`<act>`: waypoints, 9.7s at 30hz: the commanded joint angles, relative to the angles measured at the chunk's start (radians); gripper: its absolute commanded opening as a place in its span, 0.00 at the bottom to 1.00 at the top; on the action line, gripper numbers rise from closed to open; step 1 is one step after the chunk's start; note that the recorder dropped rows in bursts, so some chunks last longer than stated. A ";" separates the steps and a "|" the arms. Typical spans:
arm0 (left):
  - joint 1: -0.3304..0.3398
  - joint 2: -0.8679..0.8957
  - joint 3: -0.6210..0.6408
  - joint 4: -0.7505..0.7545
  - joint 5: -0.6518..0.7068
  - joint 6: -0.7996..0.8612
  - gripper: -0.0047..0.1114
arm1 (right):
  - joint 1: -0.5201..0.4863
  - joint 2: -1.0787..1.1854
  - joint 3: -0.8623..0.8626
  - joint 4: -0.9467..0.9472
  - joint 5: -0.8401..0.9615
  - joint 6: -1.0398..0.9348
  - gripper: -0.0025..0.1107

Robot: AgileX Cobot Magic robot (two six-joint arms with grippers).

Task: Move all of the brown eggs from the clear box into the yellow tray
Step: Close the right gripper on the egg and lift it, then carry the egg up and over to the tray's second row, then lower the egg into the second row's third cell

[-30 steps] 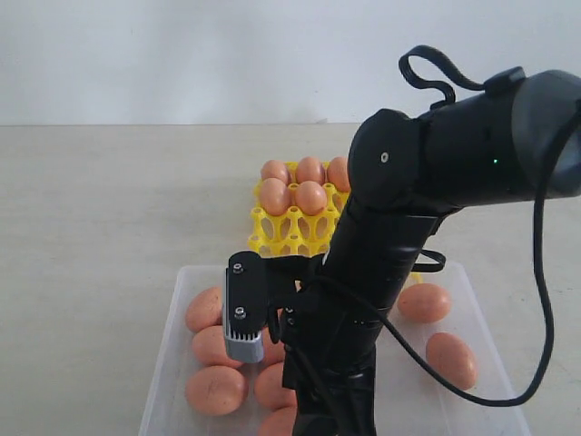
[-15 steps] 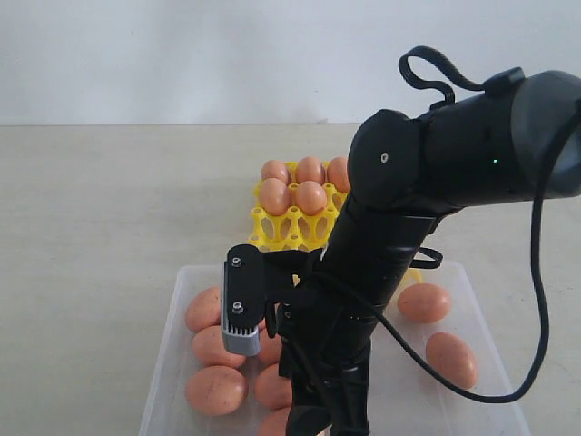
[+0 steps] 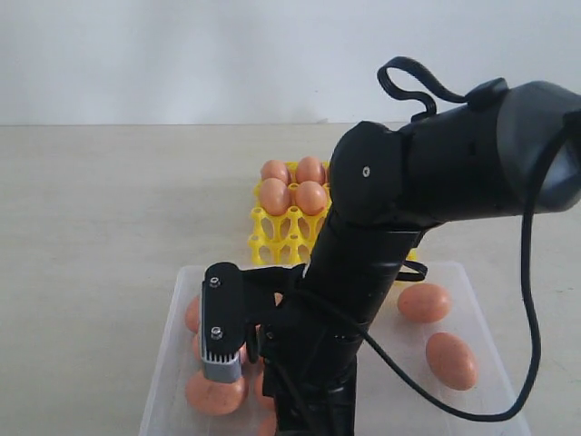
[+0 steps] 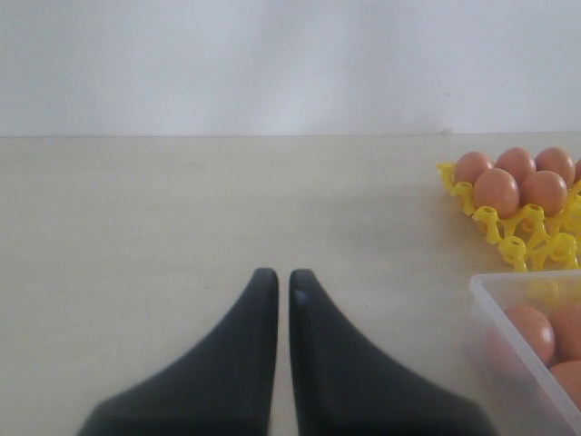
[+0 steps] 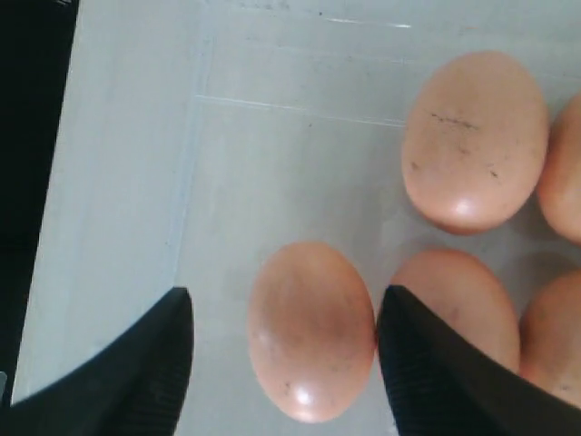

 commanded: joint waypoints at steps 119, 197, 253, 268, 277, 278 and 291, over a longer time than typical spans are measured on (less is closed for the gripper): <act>-0.009 -0.002 0.004 -0.001 -0.001 0.003 0.08 | -0.813 -0.294 -0.001 -1.026 -1.545 1.793 0.02; -0.009 -0.002 0.004 -0.001 -0.001 0.003 0.08 | -0.687 0.284 -0.001 -1.730 -1.699 2.075 0.02; -0.009 -0.002 0.004 -0.001 -0.001 0.003 0.08 | -0.638 0.324 -0.001 -1.547 -1.649 1.843 0.23; -0.009 -0.002 0.004 -0.001 -0.001 0.003 0.08 | -0.638 0.324 -0.001 -1.547 -1.696 1.847 0.26; -0.009 -0.002 0.004 -0.001 -0.001 0.003 0.08 | -0.635 0.324 -0.001 -1.549 -1.694 1.848 0.26; -0.009 -0.002 0.004 -0.001 -0.001 0.003 0.08 | -0.635 0.324 -0.001 -1.549 -1.694 1.848 0.26; -0.009 -0.002 0.004 -0.001 -0.001 0.003 0.08 | -0.591 0.324 -0.001 -1.549 -1.628 1.834 0.26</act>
